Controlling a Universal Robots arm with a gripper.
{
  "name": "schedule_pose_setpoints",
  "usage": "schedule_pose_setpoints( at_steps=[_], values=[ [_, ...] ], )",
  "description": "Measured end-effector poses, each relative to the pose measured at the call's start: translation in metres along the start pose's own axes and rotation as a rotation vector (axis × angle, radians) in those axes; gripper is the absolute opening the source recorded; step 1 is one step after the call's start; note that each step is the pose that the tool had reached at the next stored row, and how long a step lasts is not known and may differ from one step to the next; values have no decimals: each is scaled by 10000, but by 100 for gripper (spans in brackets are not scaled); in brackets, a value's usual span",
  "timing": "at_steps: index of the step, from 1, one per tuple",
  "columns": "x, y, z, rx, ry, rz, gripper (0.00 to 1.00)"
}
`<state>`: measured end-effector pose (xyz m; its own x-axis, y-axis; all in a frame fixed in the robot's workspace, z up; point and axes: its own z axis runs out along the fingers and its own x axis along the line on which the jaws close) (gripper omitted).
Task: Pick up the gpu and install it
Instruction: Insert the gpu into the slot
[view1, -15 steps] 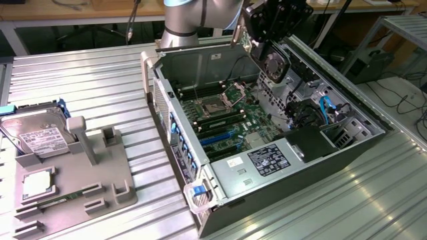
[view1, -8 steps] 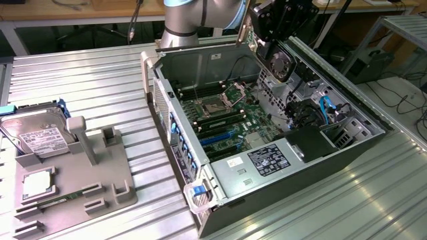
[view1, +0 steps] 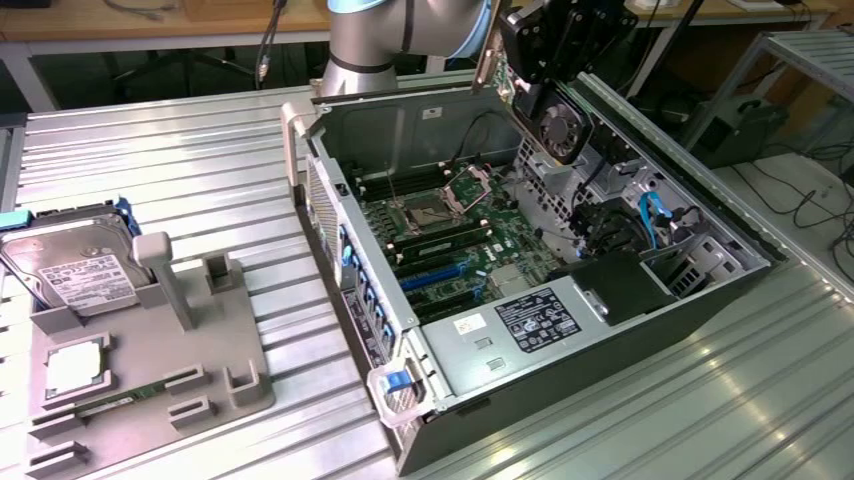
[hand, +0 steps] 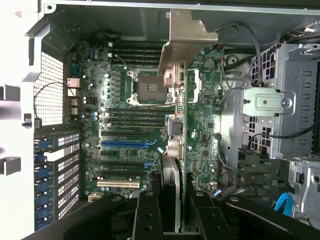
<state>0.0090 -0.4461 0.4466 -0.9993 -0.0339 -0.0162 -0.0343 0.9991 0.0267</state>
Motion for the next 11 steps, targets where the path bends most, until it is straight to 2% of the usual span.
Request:
schedule_pose_setpoints(
  at_steps=[11],
  values=[
    [0,0,0,-5,9,-320,27]
  ],
)
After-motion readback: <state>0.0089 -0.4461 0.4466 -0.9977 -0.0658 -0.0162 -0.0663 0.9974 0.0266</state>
